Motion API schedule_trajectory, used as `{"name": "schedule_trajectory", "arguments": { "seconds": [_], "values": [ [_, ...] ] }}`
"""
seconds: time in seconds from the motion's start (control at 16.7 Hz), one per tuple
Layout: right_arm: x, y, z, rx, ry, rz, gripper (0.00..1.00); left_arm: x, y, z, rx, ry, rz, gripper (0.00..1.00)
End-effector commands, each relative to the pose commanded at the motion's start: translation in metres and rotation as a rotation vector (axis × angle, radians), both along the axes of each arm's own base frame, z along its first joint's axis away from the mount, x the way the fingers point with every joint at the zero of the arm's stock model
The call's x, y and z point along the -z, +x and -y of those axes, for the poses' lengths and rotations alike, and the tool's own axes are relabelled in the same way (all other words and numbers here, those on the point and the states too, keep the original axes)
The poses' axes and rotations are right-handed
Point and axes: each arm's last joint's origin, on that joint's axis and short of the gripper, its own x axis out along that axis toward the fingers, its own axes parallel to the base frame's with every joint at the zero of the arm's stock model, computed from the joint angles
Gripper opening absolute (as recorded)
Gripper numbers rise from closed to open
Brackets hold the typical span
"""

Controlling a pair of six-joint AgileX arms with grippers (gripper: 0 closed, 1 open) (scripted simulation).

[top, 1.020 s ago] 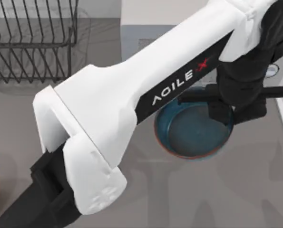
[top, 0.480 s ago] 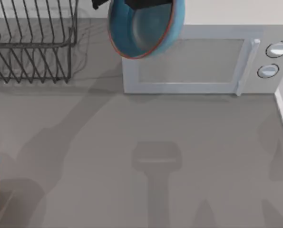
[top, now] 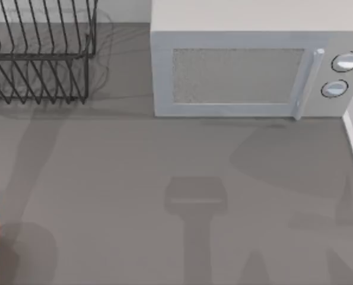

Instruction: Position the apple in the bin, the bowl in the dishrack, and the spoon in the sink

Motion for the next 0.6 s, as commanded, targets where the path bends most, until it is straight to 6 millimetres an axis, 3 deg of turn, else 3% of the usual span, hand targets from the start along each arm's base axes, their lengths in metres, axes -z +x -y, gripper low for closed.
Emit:
{"name": "schedule_trajectory", "arguments": {
  "seconds": [0.12,0.3,0.6],
  "values": [
    [0.0,0.0,0.0,0.0,0.0,0.0,1.0,0.005,-0.025,-0.03,-0.1,0.102,0.136,0.0],
    [0.0,0.0,0.0,0.0,0.0,0.0,1.0,0.015,-0.055,-0.057,-0.233,0.251,0.266,0.0],
    [0.0,0.0,0.0,0.0,0.0,0.0,1.0,0.022,-0.07,-0.068,-0.304,0.331,0.317,0.0]
  ]
}}
